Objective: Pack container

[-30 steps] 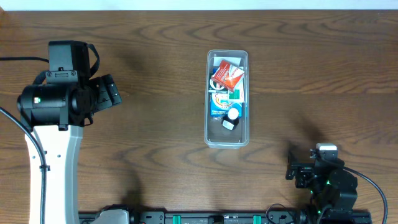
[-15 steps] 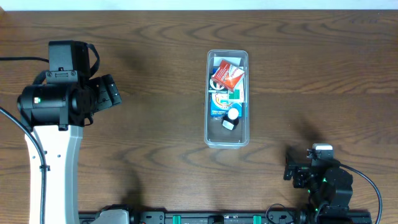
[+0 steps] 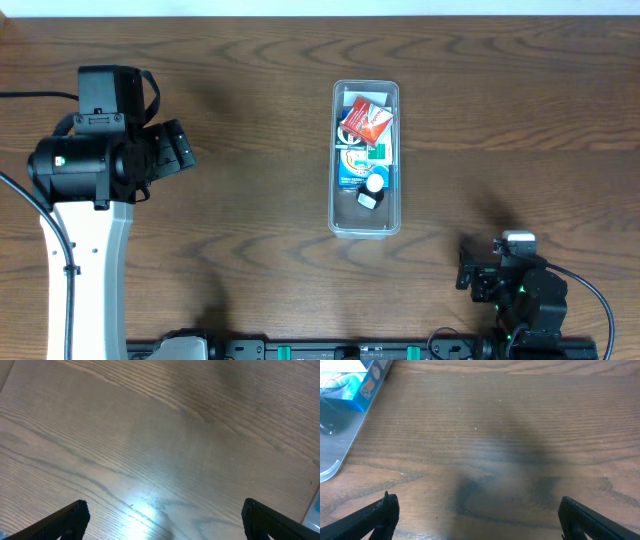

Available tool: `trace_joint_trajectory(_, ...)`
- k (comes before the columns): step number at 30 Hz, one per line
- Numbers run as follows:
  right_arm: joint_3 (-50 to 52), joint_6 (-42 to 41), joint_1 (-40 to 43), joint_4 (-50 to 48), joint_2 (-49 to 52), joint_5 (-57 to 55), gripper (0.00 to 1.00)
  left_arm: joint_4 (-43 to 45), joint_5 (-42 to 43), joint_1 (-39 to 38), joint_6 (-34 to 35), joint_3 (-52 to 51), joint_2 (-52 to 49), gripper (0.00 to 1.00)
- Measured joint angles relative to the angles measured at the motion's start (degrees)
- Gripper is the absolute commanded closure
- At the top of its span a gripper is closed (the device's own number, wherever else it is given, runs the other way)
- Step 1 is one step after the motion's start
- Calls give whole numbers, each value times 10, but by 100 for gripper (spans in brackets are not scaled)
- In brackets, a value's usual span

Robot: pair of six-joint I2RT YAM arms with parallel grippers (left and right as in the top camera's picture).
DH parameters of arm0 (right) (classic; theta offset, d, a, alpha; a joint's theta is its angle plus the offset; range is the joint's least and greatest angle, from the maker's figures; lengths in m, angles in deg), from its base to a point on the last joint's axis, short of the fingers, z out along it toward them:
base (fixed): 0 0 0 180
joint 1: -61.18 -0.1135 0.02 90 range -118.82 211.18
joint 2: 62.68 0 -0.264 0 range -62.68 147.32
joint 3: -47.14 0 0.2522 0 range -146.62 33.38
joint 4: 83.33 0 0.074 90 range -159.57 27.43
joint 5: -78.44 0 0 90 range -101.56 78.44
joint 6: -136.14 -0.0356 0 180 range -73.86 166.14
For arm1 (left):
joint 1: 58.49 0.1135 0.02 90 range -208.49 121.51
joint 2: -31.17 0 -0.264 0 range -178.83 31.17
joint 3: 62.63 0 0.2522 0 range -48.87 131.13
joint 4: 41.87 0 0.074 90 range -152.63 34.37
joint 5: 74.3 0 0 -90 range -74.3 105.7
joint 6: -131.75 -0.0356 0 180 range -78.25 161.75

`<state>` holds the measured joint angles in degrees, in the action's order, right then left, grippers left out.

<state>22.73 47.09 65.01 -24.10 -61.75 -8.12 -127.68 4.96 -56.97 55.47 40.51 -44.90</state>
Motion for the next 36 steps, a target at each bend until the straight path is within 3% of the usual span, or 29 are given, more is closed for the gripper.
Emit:
trace_joint_trajectory(8,0,0,0,0,0,0,1,6,0,-3,0,-1,18,2)
trace_joint_trajectory(15,0,0,0,0,0,0,1,148,1,3,-2,-63,125,2)
trace_joint_trajectory(25,0,1,0,-1,0,0,1,355,59,14,-82,-321,280,2)
trace_joint_trajectory(36,0,2,0,-1,-1,0,1,471,114,14,-110,-602,490,2)
